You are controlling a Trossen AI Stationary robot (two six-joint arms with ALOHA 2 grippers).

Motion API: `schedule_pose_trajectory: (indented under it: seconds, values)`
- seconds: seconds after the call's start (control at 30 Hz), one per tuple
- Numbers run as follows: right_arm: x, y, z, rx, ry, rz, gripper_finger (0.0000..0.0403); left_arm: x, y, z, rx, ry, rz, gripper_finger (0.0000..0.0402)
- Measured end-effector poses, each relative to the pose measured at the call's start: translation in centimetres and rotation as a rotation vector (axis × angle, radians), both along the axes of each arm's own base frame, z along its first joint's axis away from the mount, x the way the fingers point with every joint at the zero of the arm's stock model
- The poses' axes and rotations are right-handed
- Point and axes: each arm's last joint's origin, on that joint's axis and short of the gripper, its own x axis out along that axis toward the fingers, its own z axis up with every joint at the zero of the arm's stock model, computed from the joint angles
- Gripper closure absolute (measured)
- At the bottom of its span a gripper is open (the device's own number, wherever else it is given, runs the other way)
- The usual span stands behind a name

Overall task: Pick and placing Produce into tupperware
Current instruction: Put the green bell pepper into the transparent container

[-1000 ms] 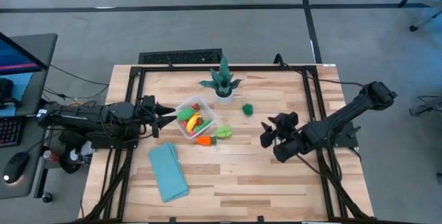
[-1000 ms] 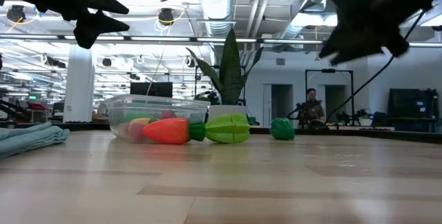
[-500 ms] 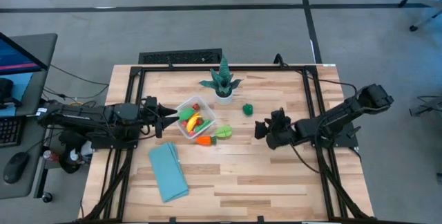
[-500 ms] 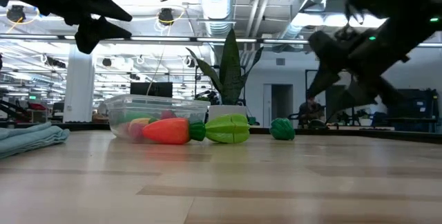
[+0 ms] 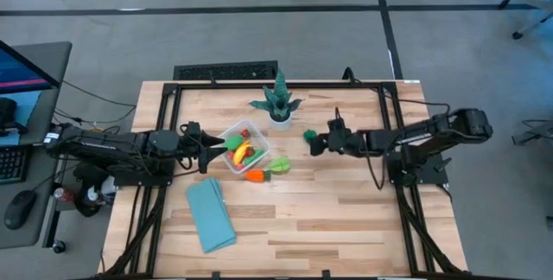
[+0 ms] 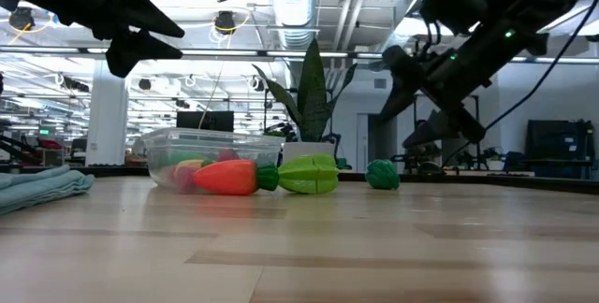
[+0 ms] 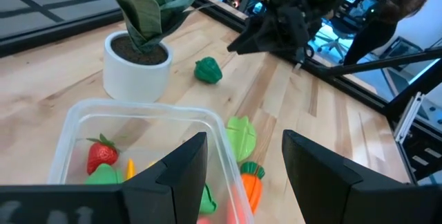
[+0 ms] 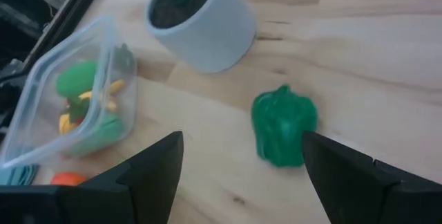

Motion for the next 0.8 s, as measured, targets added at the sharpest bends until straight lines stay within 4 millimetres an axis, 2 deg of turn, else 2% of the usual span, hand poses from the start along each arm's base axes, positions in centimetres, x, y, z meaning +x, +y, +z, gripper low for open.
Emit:
schedule_pose_trajectory:
  seconds: [0.43,0.8]
  values:
    - [-0.4,-3.3,-0.1,0.059,0.006,-0.015,0.0115,0.0,0.0,0.0,-0.005,-0.004,0.002,0.0223]
    - [-0.6,-3.9,-0.1,0.063,0.009,-0.016,0.0115,0.1,0.1,0.3,-0.004,-0.037,0.025,0.0223]
